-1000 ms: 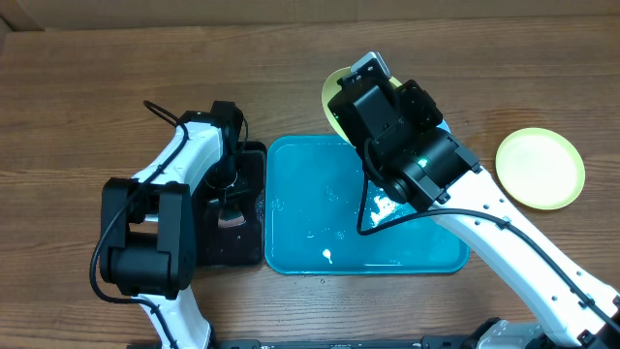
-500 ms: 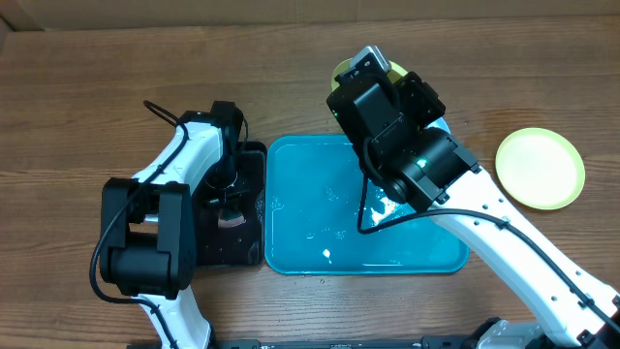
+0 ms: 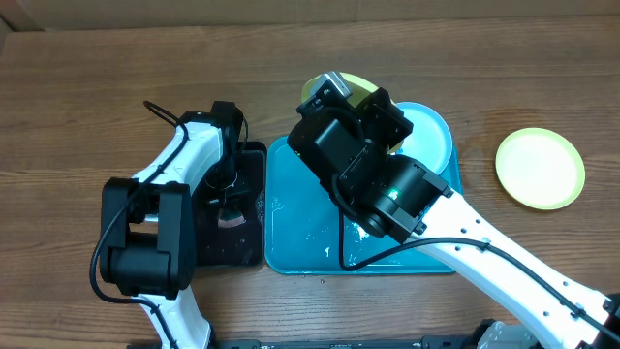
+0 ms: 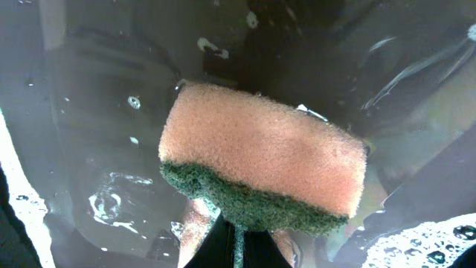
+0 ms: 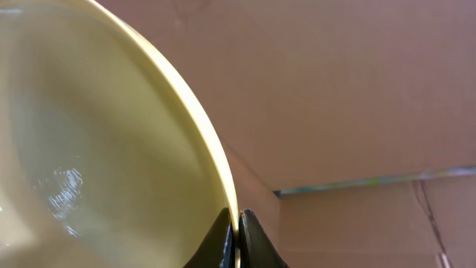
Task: Clean dirty plates on tray and stack at the side
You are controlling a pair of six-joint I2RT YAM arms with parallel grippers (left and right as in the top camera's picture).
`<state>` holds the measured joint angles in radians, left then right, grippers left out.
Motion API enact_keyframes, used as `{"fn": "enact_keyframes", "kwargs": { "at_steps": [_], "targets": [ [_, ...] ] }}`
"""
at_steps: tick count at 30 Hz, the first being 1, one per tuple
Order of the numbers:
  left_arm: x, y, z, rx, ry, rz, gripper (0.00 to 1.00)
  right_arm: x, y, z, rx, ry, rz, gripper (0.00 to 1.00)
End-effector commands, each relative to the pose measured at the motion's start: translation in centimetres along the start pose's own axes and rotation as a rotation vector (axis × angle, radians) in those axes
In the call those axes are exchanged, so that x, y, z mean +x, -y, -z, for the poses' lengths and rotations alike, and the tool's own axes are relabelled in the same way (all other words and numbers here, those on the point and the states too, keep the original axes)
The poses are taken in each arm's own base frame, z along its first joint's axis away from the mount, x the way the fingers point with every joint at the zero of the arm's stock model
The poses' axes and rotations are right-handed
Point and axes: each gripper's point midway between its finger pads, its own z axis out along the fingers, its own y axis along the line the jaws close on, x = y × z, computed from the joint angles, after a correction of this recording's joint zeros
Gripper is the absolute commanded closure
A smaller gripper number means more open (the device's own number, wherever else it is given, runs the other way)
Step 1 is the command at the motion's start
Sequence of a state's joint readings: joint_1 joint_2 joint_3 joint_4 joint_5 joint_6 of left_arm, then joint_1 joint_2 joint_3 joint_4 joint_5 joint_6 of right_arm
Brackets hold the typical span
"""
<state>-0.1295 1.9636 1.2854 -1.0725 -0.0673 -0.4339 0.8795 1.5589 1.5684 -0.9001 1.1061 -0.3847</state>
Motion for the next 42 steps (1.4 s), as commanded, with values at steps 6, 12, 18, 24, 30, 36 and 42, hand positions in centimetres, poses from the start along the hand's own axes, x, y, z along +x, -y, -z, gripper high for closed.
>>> {"fn": "enact_keyframes", "kwargs": {
  "at_steps": [6, 12, 18, 24, 30, 36, 42],
  "targets": [
    [0.5, 0.5, 0.0, 0.019, -0.003, -0.030, 0.96, 0.5, 1.8, 1.2, 0.143, -0.029, -0.056, 0.96],
    [0.5, 0.5, 0.0, 0.019, -0.003, -0.030, 0.96, 0.6, -0.5, 0.8, 0.037, -0.024, -0.105, 0.96],
    [0.5, 0.5, 0.0, 0.019, -0.003, -0.030, 0.96, 2.0, -1.9, -0.3, -0.034, -0.080, -0.150, 0.96],
    [0.4, 0.6, 0.0, 0.022, 0.001, -0.041, 0.96, 3.1, -1.3, -0.9, 0.002, -0.121, -0.173, 0.96],
    [0.3, 0.7, 0.0, 0.029, 0.004, -0.040, 0.96, 2.6, -2.9, -0.6, -0.095, -0.111, -0.226, 0.96],
    [0.4, 0.8, 0.0, 0.036, -0.002, -0.053, 0.96, 3.8, -8.1, 0.6, -0.394, -0.214, -0.406, 0.96],
    [0.5, 0.8, 0.0, 0.035, -0.005, -0.055, 0.96, 8.0, -11.3, -3.5, -0.591, -0.535, -0.787, 0.96]
  ]
}}
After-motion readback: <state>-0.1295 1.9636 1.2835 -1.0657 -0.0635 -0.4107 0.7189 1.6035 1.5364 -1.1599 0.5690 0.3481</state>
